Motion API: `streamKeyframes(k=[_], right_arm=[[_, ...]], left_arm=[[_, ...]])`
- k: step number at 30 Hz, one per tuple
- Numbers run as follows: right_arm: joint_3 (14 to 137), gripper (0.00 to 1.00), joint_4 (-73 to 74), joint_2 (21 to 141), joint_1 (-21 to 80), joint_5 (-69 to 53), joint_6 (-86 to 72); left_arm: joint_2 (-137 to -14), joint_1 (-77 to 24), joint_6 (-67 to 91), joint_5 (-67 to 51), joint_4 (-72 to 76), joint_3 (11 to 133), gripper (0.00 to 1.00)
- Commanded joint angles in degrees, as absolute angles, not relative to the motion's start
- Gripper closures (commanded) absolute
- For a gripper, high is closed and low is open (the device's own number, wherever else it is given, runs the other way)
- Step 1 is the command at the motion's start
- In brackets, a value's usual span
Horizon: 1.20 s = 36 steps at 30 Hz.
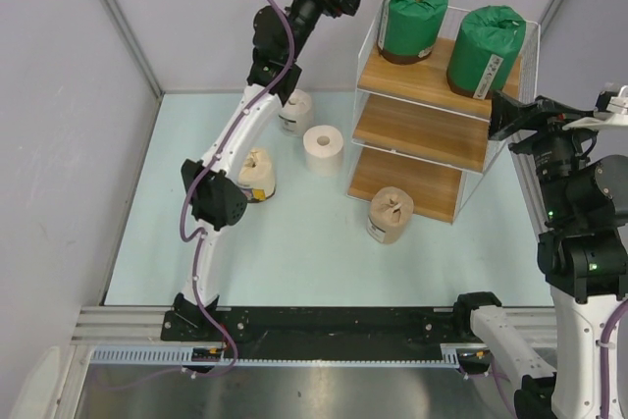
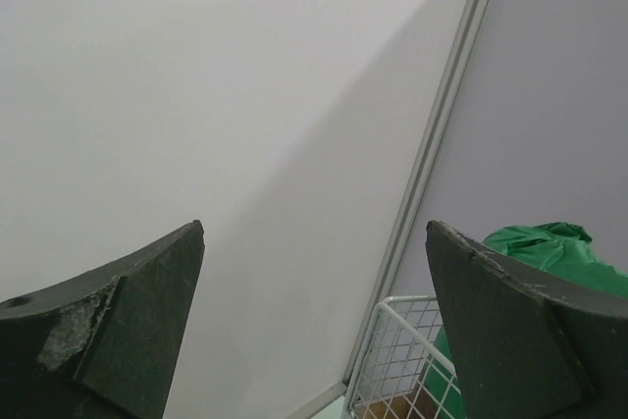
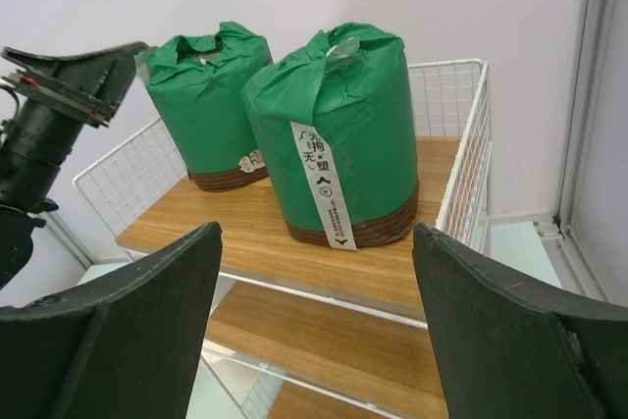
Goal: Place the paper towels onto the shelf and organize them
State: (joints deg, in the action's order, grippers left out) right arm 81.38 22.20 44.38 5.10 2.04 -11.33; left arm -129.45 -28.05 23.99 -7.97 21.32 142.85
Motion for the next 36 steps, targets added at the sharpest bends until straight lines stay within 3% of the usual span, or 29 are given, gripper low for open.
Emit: streamKeyframes(k=[1,26,36], right_arm=[[80.3,0.16,21.9,44.1,5.0,2.5,-11.4],[79.9,0.16,23.4,42.7,5.0,3.3,-11.1],[79.7,0.16,24.5,42.5,5.0,3.6,-10.3]], left_arm=[[-126.0,-29.0,23.7,-10.4,24.5,145.5,0.0],[-118.7,-30.3,24.1,-12.2,1.7,145.9,0.16],[-119.6,-31.2,25.0,-12.7,0.4,146.2,0.17]])
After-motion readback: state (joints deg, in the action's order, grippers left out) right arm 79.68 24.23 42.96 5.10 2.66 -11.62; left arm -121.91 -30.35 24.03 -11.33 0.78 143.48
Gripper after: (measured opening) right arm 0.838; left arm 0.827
